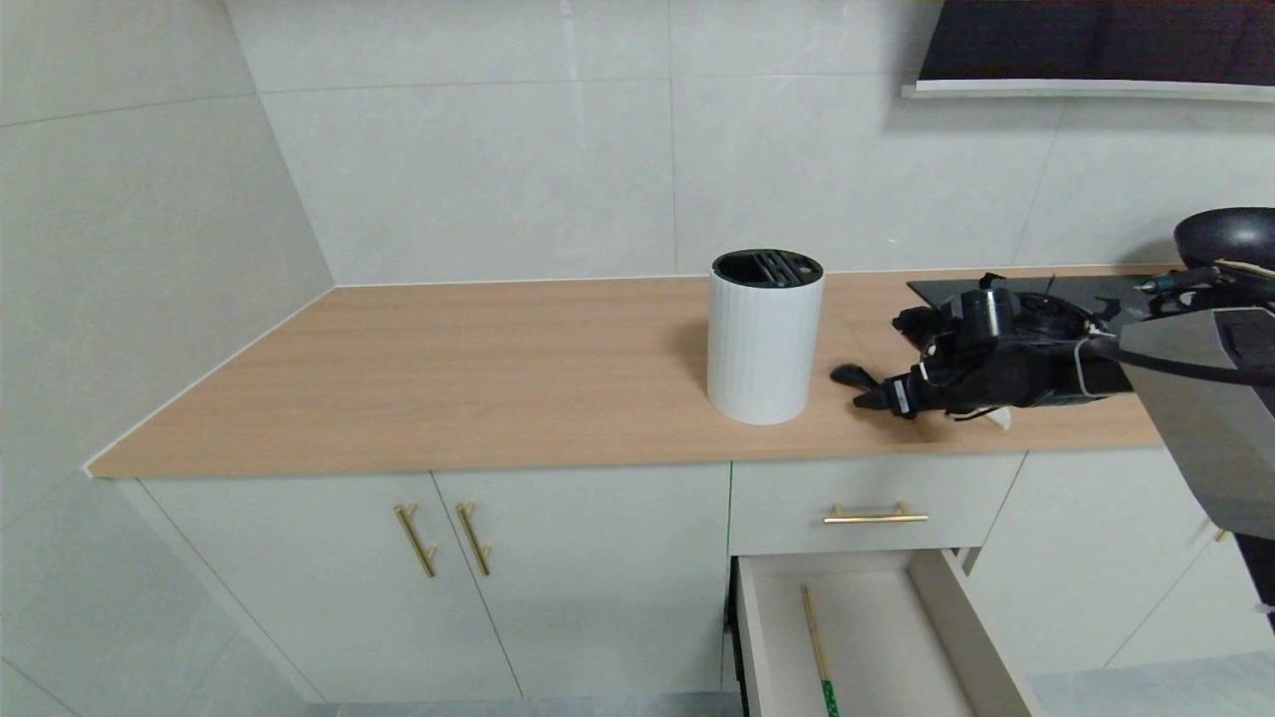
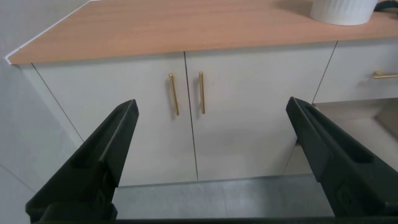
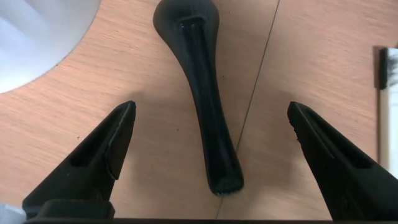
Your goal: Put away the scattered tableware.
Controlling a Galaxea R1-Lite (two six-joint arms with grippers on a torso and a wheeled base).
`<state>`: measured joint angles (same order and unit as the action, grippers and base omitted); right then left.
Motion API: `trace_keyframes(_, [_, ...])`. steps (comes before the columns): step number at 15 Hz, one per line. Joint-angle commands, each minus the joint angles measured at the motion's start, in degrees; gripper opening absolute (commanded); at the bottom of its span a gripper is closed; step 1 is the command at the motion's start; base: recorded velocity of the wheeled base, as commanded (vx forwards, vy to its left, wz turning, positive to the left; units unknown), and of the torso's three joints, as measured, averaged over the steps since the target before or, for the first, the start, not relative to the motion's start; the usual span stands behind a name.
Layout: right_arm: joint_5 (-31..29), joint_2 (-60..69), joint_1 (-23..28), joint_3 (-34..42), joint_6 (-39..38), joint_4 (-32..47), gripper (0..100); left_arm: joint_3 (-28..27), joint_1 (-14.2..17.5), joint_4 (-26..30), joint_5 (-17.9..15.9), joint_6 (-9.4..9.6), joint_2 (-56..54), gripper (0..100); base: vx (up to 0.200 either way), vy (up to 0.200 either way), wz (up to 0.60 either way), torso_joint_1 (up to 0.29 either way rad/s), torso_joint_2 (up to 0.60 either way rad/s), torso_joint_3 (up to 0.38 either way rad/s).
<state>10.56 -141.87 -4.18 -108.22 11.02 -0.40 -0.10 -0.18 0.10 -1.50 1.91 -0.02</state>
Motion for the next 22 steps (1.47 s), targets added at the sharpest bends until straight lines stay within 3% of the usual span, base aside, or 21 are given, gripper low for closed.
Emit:
trace_keyframes(1, [0.4, -1.3, 0.1, -1.0, -0.2, 0.1, 100, 0.0, 0.0, 0.0, 0.0, 0.02, 0.0, 100, 0.000, 0.000, 0.00, 0.000, 0.00, 0.000])
trace_keyframes(2, [0.9, -1.9, 0.2, -1.6, -0.3, 0.1, 0, 0.0, 0.0, 0.0, -0.1, 0.02, 0.0, 100, 0.000, 0.000, 0.00, 0.000, 0.00, 0.000])
trace_keyframes(11, [2.4, -3.1, 0.4, -2.3, -0.8, 0.1, 0, 0.0, 0.0, 0.0, -0.1, 0.02, 0.0, 100, 0.000, 0.000, 0.00, 0.000, 0.00, 0.000])
trace_keyframes(14, [1.4, 2.3, 0.4, 0.5, -5.9, 1.0, 0, 0.0, 0.0, 0.0, 0.0, 0.02, 0.0, 100, 0.000, 0.000, 0.00, 0.000, 0.00, 0.000])
trace_keyframes(16, [-2.7, 10.3, 0.4, 6.5, -10.8, 3.0, 0, 0.0, 0.0, 0.0, 0.0, 0.02, 0.0, 100, 0.000, 0.000, 0.00, 0.000, 0.00, 0.000])
trace_keyframes(22, [-9.7, 38.1, 0.1, 39.5, -18.1, 3.2, 0, 0.0, 0.0, 0.0, -0.1, 0.02, 0.0, 100, 0.000, 0.000, 0.00, 0.000, 0.00, 0.000])
